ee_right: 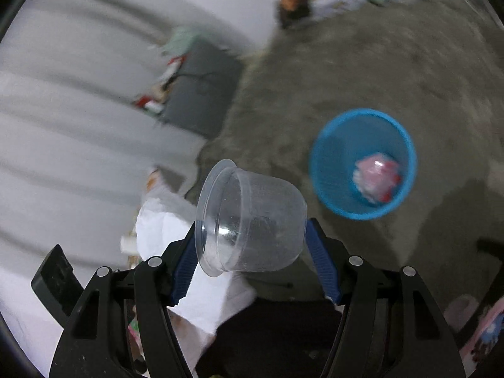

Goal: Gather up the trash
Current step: 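Carry tissue and clear cup to the blue wastebasket and open both tools, then move both open tools back over the table, then grasp the yellow Enaak wrapper with the left tool while the right tool grasps the white paper cup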

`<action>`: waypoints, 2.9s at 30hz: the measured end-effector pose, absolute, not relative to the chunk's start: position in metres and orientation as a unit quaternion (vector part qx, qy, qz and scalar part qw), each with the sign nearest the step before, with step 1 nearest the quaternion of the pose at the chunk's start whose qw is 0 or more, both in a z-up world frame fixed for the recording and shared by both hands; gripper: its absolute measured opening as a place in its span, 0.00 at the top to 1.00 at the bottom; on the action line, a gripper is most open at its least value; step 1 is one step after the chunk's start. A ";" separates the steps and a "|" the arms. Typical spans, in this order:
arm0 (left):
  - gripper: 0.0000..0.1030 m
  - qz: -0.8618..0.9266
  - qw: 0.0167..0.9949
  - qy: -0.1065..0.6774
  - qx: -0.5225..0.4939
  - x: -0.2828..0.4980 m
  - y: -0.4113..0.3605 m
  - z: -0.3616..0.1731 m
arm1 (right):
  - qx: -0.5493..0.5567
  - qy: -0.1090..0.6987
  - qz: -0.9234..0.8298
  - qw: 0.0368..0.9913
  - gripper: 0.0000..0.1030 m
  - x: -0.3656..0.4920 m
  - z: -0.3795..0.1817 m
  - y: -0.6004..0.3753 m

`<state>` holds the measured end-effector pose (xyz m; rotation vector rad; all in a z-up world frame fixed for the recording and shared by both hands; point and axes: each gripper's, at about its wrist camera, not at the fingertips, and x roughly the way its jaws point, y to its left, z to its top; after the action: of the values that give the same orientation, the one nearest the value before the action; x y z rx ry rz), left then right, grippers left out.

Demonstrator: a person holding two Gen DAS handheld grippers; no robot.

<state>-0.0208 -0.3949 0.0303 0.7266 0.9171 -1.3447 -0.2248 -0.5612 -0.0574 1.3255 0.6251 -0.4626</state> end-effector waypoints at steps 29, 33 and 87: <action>0.28 -0.595 0.610 0.470 0.232 -0.041 -0.516 -0.075 | 0.644 0.276 -0.334 0.631 0.28 -0.230 -0.179 -0.633; 0.26 -0.618 0.609 0.456 0.195 -0.032 -0.479 -0.035 | 0.598 0.276 -0.347 0.668 0.28 -0.221 -0.132 -0.612; 0.06 -0.321 0.874 0.354 0.089 0.260 0.072 0.057 | 0.094 0.387 -0.011 0.917 0.08 0.133 0.090 -0.281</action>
<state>0.2595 0.0723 0.0565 0.1866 0.7398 -0.6707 0.1329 -0.2814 0.0903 0.1932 0.7965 -0.0220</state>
